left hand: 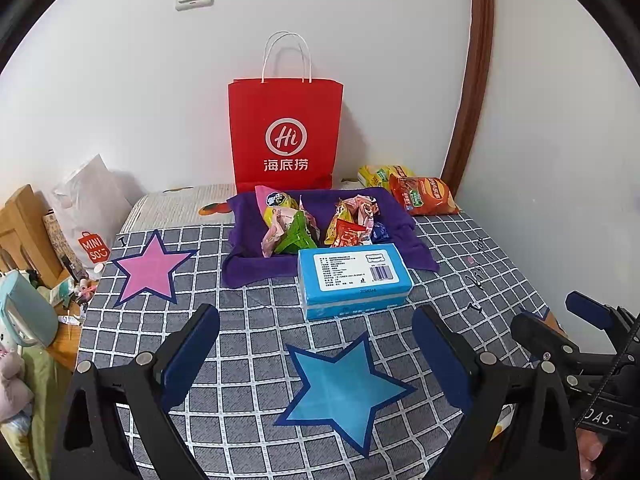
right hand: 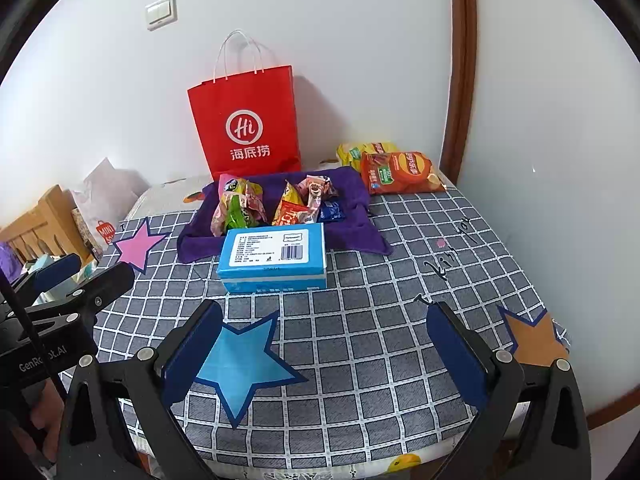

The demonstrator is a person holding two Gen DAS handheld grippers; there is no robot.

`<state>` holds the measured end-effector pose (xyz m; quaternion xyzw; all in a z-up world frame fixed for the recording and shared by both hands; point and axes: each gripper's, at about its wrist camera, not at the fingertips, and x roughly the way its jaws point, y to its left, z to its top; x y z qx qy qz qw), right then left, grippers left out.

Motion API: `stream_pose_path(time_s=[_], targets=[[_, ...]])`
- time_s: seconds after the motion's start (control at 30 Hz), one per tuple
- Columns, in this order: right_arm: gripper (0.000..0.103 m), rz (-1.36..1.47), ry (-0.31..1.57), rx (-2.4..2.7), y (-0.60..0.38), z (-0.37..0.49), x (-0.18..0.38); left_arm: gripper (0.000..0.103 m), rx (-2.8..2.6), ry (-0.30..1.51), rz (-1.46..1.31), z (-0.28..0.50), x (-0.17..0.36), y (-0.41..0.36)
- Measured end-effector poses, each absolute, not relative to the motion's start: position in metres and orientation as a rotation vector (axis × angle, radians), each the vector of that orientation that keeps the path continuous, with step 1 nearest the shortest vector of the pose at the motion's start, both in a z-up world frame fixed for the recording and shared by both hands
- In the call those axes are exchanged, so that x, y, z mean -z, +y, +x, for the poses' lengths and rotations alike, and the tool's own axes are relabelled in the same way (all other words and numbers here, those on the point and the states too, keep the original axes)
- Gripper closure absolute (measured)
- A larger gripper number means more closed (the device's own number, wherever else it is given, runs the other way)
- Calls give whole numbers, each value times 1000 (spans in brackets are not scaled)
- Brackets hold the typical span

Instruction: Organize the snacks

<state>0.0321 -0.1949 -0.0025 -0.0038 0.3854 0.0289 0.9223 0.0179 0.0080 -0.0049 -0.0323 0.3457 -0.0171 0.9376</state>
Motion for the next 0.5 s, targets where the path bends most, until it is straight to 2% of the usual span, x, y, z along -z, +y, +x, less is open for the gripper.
stream_pose_path(time_s=[0.5], targets=[[2,-11,788,-60,-194,31,1,6,36,710,-67,18,5,9]])
